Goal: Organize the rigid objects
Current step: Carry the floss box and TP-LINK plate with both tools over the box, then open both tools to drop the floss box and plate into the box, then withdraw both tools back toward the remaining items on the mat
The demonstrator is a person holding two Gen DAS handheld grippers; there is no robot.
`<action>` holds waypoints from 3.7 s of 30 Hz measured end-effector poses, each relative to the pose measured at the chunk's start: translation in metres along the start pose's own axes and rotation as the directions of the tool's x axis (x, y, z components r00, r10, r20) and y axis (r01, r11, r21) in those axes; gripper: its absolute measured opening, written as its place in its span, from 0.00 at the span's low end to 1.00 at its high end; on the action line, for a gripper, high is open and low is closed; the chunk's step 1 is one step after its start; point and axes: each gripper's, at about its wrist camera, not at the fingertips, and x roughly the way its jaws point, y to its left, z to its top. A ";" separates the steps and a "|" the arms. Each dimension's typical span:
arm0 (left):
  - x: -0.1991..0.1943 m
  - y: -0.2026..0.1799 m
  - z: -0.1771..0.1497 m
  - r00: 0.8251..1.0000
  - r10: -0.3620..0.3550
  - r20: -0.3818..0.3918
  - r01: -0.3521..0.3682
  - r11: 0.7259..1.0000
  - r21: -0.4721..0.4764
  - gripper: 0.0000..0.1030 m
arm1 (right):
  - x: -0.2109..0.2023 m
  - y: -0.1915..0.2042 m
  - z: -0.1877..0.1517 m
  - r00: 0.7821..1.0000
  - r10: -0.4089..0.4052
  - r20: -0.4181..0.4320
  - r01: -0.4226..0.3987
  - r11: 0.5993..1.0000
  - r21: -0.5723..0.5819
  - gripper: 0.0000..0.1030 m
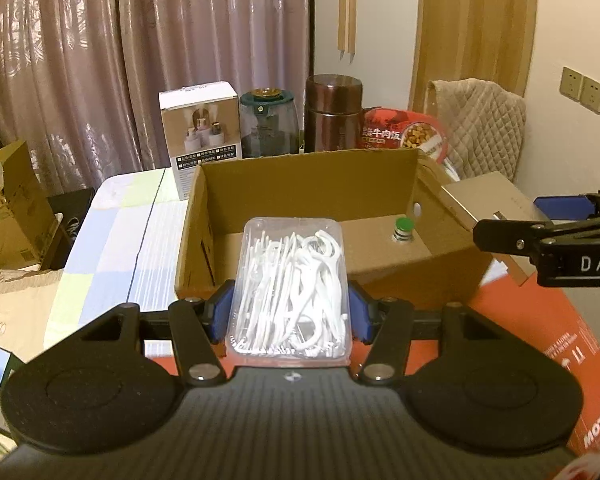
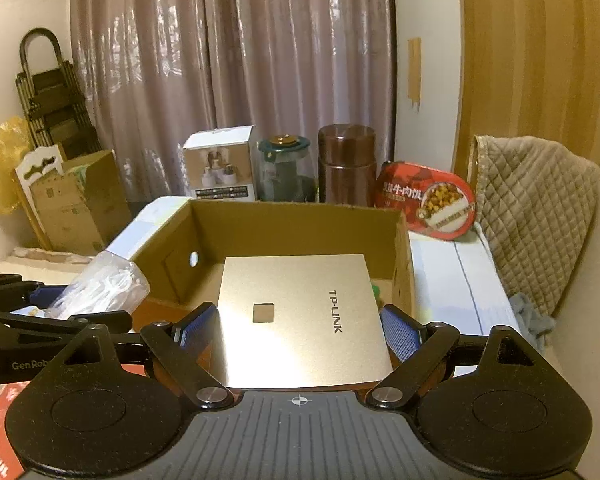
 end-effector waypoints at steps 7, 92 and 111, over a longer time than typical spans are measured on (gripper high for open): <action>0.036 0.010 0.011 1.000 0.006 -0.030 -0.007 1.000 -0.010 0.51 | 0.041 -0.005 0.011 0.999 -0.009 -0.044 0.008 1.000 -0.018 0.82; 0.092 0.032 0.025 0.998 0.042 -0.038 -0.044 0.997 -0.062 0.62 | 0.114 -0.038 0.018 0.994 0.001 -0.109 0.007 0.997 0.074 0.83; -0.003 0.019 0.019 1.000 0.019 0.009 -0.018 0.995 -0.093 0.62 | 0.014 -0.017 0.025 0.998 -0.034 -0.052 0.033 0.999 -0.004 0.83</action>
